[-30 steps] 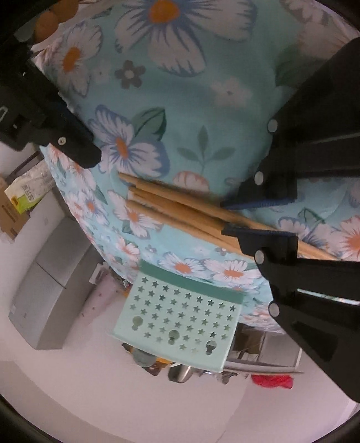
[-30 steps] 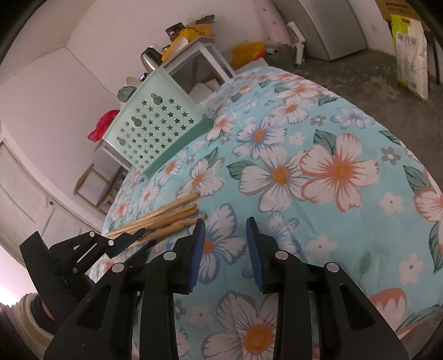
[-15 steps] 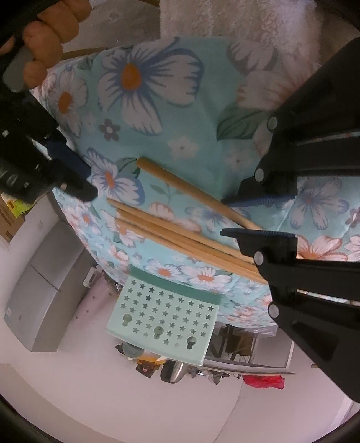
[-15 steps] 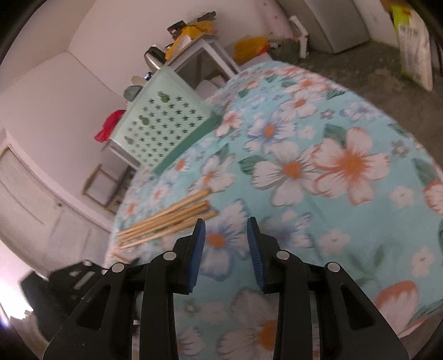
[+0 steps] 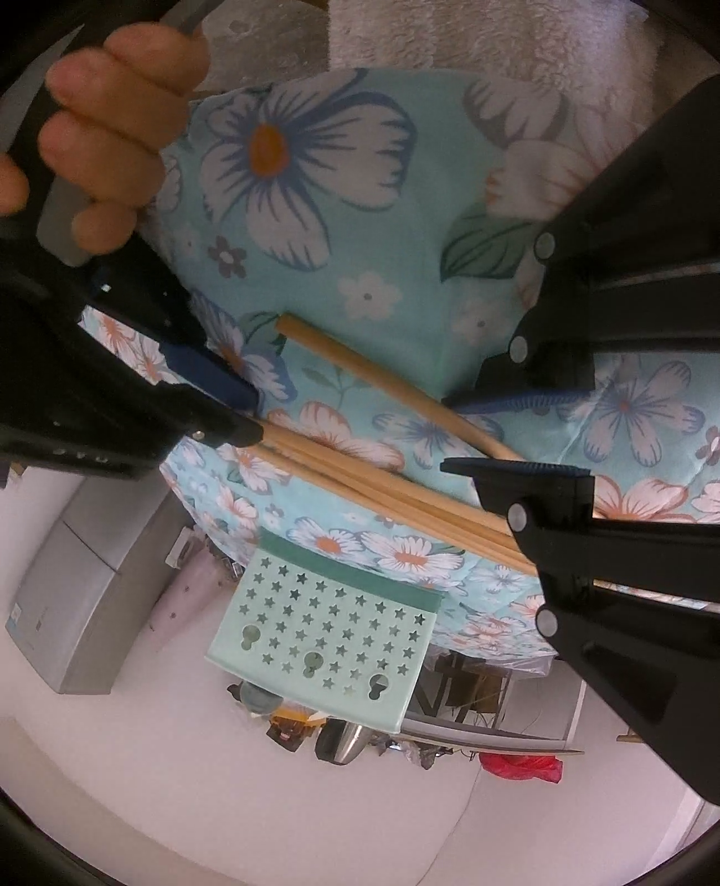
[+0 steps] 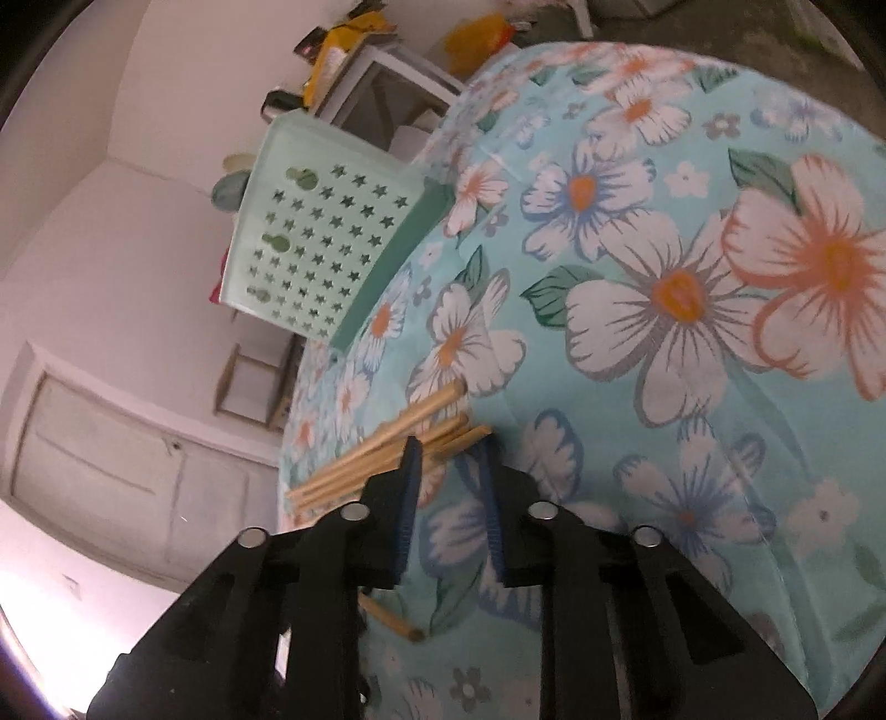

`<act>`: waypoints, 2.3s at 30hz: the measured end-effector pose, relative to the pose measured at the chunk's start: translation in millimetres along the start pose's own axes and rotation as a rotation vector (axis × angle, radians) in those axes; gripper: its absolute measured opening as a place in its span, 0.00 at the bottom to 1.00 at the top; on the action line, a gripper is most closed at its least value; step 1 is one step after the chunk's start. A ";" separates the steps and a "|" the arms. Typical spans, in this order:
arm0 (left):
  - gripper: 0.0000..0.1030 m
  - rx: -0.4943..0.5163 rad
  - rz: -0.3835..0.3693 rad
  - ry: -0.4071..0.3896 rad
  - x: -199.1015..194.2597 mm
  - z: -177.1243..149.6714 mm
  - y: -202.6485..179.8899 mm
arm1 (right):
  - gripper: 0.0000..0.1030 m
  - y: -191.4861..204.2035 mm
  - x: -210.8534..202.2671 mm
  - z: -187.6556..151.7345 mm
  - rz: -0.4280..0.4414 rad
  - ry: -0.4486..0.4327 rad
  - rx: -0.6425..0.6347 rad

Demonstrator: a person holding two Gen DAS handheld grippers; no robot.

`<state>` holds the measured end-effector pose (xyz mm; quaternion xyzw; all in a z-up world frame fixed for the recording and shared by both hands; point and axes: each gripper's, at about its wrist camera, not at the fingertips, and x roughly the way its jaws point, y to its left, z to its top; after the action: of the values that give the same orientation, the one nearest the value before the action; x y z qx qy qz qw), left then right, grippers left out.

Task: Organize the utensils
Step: 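Grasp one wooden chopstick with the left gripper while the right gripper grasps another, then lift the held chopsticks upright with both grippers toward the mint holder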

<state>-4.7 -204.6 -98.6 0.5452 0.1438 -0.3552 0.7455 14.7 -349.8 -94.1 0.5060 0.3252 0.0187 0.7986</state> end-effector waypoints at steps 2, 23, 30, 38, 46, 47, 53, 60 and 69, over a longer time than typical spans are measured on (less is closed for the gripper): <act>0.16 0.002 0.001 0.002 0.0 0.1 -0.3 | 0.11 -5.3 -0.6 2.3 0.034 0.003 0.041; 0.17 -0.060 -0.031 0.011 5.2 5.6 9.7 | 0.06 -32.5 -24.8 0.8 0.166 -0.018 0.294; 0.15 -0.163 -0.053 -0.020 -7.0 6.6 31.5 | 0.04 -10.6 -68.7 -1.9 0.155 -0.121 0.238; 0.11 -0.436 -0.002 -0.107 -52.0 -1.0 94.5 | 0.03 70.6 -112.4 14.1 0.112 -0.259 -0.021; 0.10 -0.849 -0.022 -0.186 -79.5 -43.9 164.7 | 0.03 149.5 -132.5 8.9 0.059 -0.365 -0.308; 0.10 -0.900 -0.034 -0.193 -79.4 -50.1 171.2 | 0.03 156.8 -134.4 7.5 0.047 -0.378 -0.342; 0.10 -1.264 -0.147 -0.227 -72.2 -98.7 206.9 | 0.03 190.7 -138.0 0.9 0.002 -0.430 -0.466; 0.09 -1.415 -0.169 -0.220 -63.7 -126.5 212.5 | 0.03 206.4 -143.6 -7.4 -0.014 -0.458 -0.513; 0.09 -1.453 -0.158 -0.183 -65.9 -140.6 202.3 | 0.03 211.2 -143.9 -14.8 -0.020 -0.461 -0.519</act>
<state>111.9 -20.4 33.6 -0.1300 0.3191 -0.2669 0.9000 -43.4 -286.7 147.1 0.2739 0.1256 -0.0219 0.9533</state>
